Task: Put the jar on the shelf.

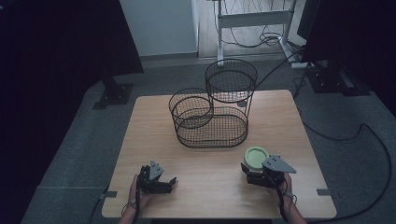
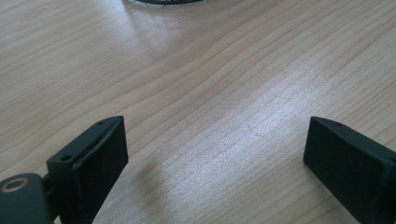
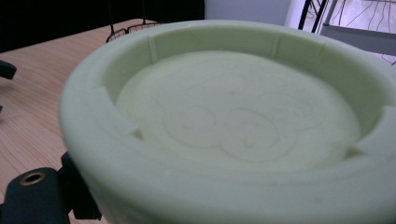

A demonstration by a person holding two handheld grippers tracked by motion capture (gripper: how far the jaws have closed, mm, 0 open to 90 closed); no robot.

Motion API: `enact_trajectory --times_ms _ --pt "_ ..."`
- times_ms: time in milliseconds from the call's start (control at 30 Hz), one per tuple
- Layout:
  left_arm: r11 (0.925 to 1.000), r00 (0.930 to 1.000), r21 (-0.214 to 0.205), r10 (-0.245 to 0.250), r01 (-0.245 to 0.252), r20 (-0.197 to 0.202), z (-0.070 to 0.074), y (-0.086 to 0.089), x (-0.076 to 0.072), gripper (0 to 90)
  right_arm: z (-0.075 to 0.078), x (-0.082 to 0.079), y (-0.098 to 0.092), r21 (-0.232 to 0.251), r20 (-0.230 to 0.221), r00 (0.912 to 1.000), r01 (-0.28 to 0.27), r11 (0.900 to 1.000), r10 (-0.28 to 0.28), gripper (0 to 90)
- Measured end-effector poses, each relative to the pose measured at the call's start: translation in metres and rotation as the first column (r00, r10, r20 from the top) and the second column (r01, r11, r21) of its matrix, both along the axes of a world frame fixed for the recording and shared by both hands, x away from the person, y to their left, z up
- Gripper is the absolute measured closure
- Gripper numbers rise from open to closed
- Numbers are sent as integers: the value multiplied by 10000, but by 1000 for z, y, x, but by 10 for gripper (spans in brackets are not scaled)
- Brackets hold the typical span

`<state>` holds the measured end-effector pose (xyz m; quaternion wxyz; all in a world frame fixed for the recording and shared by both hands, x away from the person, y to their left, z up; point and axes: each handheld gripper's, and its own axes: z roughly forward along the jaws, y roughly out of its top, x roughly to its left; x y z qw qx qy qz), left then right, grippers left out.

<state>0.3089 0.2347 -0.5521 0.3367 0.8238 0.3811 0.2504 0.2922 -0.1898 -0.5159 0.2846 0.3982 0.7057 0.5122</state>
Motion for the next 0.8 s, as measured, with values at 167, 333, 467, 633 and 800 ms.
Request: enact_trajectory --times_ms 167,333,467,633,800 --pt "10000 10000 9 13 -13 19 0 0 0 62 5 -3 0 21 152 9999 17 10000 -17 114" --pt "10000 10000 -10 17 -17 8 0 0 0 62 6 -4 -1 68 233 9997 30 10000 -32 114" --pt "10000 10000 3 11 -11 13 0 0 0 62 9 -5 0 77 299 9995 -35 10000 33 115" --pt "10000 10000 -4 12 -12 10 0 0 0 62 10 -6 1 43 345 9994 -53 10000 51 115" --pt "10000 10000 -7 21 -21 7 0 0 0 62 12 -7 2 36 377 9993 -77 10000 76 114"
